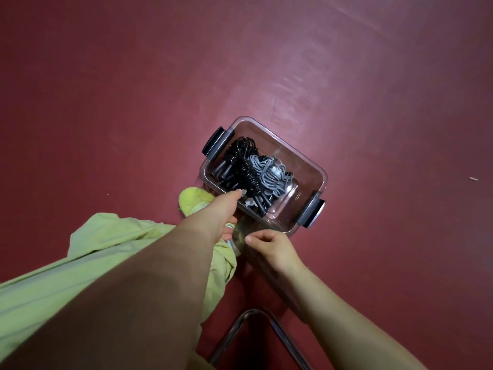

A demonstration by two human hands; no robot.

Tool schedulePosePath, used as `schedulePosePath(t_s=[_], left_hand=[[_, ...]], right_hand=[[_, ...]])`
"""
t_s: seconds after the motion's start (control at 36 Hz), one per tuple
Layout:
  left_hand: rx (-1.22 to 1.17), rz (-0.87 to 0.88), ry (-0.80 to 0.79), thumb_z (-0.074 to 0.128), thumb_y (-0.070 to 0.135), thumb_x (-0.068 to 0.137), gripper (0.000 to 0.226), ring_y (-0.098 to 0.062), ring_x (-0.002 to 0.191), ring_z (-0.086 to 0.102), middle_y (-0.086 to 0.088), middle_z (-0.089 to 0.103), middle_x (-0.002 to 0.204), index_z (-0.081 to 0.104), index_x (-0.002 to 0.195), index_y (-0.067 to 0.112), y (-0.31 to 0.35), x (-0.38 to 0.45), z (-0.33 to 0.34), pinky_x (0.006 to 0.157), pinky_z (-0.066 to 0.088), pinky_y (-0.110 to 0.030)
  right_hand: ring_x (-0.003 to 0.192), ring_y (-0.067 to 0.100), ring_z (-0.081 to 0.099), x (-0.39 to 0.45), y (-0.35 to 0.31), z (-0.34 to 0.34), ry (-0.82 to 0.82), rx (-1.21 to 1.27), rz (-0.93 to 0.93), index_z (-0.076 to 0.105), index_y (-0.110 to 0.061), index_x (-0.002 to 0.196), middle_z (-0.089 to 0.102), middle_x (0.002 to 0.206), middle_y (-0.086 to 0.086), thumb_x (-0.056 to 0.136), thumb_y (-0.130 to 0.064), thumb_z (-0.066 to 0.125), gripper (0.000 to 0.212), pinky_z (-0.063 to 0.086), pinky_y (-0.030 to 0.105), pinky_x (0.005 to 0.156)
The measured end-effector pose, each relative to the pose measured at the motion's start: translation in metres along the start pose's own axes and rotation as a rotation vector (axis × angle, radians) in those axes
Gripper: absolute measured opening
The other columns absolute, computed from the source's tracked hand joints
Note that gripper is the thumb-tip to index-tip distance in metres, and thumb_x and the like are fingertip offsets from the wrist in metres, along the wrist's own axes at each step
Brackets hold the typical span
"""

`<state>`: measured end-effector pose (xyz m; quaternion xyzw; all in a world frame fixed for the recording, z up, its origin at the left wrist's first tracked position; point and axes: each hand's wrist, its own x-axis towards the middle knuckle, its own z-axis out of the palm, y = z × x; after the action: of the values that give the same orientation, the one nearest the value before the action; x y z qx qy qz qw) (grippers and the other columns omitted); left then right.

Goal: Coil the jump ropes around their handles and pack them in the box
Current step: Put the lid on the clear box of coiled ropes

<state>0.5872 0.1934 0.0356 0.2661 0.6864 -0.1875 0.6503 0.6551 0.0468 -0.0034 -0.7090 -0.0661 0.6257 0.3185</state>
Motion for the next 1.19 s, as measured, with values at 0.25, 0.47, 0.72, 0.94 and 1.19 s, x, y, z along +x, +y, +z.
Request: schedulePosePath(t_s=[0.25,0.47,0.72,0.94,1.19], left_hand=[[-0.031,0.003,-0.044,0.040,0.059,0.094,0.065,-0.040,0.113,0.056,-0.014,0.057,0.129,0.035,0.145,0.019,-0.002,0.003,-0.005,0.089,0.041,-0.046],[-0.091,0.021,-0.038,0.038,0.057,0.096,0.061,-0.033,0.113,0.053,-0.013,0.059,0.123,0.039,0.143,0.019,0.000,0.005,-0.010,0.095,0.039,-0.047],[-0.081,0.095,-0.006,0.039,0.055,0.096,0.059,-0.029,0.131,0.044,-0.010,0.054,0.136,0.046,0.139,0.015,0.002,-0.003,-0.010,0.109,0.032,-0.045],[0.116,0.432,-0.123,0.053,0.067,0.083,0.047,-0.015,0.113,0.057,0.005,0.063,0.119,0.067,0.108,0.029,0.003,-0.013,-0.010,0.105,0.039,-0.036],[0.319,0.587,0.146,0.073,0.042,0.080,0.029,-0.016,0.080,0.063,0.002,0.065,0.086,0.063,0.093,0.018,0.011,0.003,-0.035,0.072,0.051,-0.028]], right_hand=[[0.075,0.011,0.057,0.008,-0.002,0.012,-0.038,-0.279,-0.109,0.069,-0.009,0.071,0.061,0.073,-0.007,0.080,-0.010,0.076,0.012,0.041,0.009,0.061],[0.082,0.009,0.054,0.007,0.002,0.011,-0.050,-0.361,-0.161,0.074,0.004,0.079,0.062,0.083,0.004,0.080,-0.010,0.076,0.014,0.038,0.007,0.063],[0.091,0.003,0.056,0.010,-0.008,0.000,-0.019,-0.404,-0.236,0.065,-0.008,0.066,0.061,0.101,-0.002,0.086,-0.007,0.068,0.020,0.034,0.002,0.077],[0.062,0.019,0.039,0.010,-0.075,-0.055,-0.170,-0.369,-0.230,0.052,-0.020,0.073,0.048,0.065,0.000,0.098,-0.019,0.056,0.025,0.032,0.031,0.055],[0.060,0.018,0.066,0.022,-0.149,-0.077,-0.222,-0.030,-0.211,0.060,-0.009,0.083,0.069,0.067,0.004,0.102,-0.022,0.044,0.028,0.053,0.027,0.059]])
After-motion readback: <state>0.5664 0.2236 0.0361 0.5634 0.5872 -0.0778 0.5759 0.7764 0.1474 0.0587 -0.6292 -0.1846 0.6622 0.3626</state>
